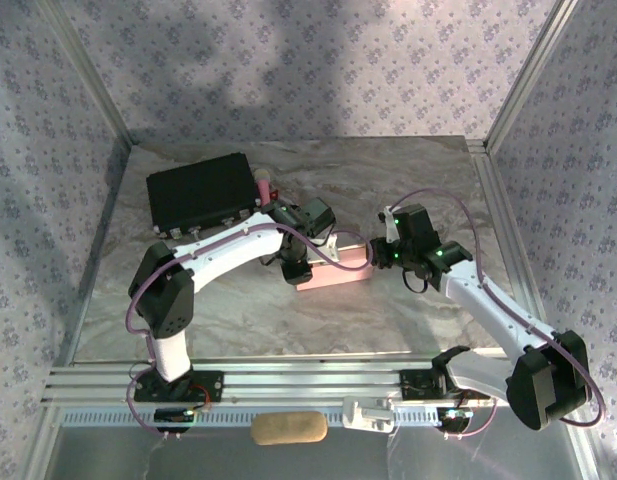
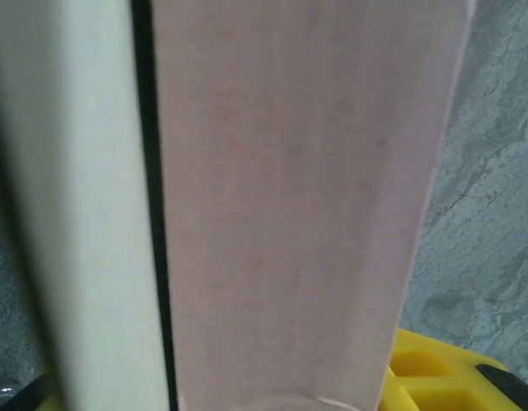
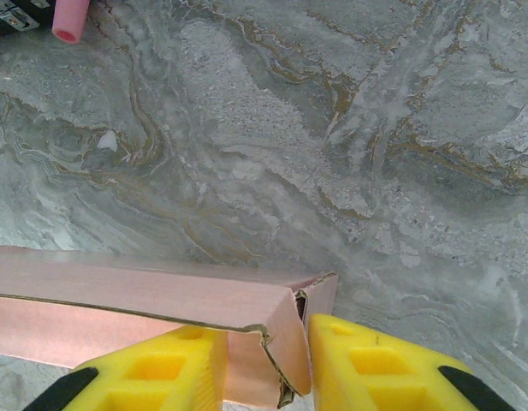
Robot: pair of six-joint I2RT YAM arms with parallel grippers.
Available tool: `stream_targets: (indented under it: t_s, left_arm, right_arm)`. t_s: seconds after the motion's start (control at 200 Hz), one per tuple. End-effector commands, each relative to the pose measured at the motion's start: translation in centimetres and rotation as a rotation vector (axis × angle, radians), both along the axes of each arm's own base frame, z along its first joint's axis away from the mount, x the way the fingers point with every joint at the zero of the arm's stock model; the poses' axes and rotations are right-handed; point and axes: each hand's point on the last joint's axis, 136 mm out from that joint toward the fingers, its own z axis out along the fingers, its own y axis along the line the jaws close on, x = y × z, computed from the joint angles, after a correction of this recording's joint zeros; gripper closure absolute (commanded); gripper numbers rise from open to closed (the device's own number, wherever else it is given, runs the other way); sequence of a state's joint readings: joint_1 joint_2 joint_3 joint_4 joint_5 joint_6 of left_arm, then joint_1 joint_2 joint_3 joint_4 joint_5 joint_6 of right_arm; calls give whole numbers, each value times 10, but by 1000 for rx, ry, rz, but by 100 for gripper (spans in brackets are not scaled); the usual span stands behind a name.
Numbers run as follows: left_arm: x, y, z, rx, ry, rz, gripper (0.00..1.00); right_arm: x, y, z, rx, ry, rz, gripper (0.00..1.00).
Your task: Fold the paper box
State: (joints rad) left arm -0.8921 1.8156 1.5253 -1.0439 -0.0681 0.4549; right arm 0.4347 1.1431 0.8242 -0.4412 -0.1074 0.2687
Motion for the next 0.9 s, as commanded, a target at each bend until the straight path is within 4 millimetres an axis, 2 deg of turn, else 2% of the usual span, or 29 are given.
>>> stream_targets:
  t_s: [0.0,0.395,0.475,0.62,0.894]
  left_arm:
    - [-3,4,-3,20,3,-6,60]
    - [-5,8,-9,45,16,-14,64]
    - [-4,8,-8,43,13,-16,64]
    - [-4,8,-8,47,13,-16,64]
    - [-4,7,-11,49,22,-15,64]
  right_arm:
    - [-9,-9,-2,-48,41,-12,70]
    - [-1,-13,27,-54,1,-33,62]
    - [-4,-15,26,-66,19,-28,62]
    - [-3,-16,21,-91,35,-23,70]
    - [1,-16,17,-108,43,-23,75]
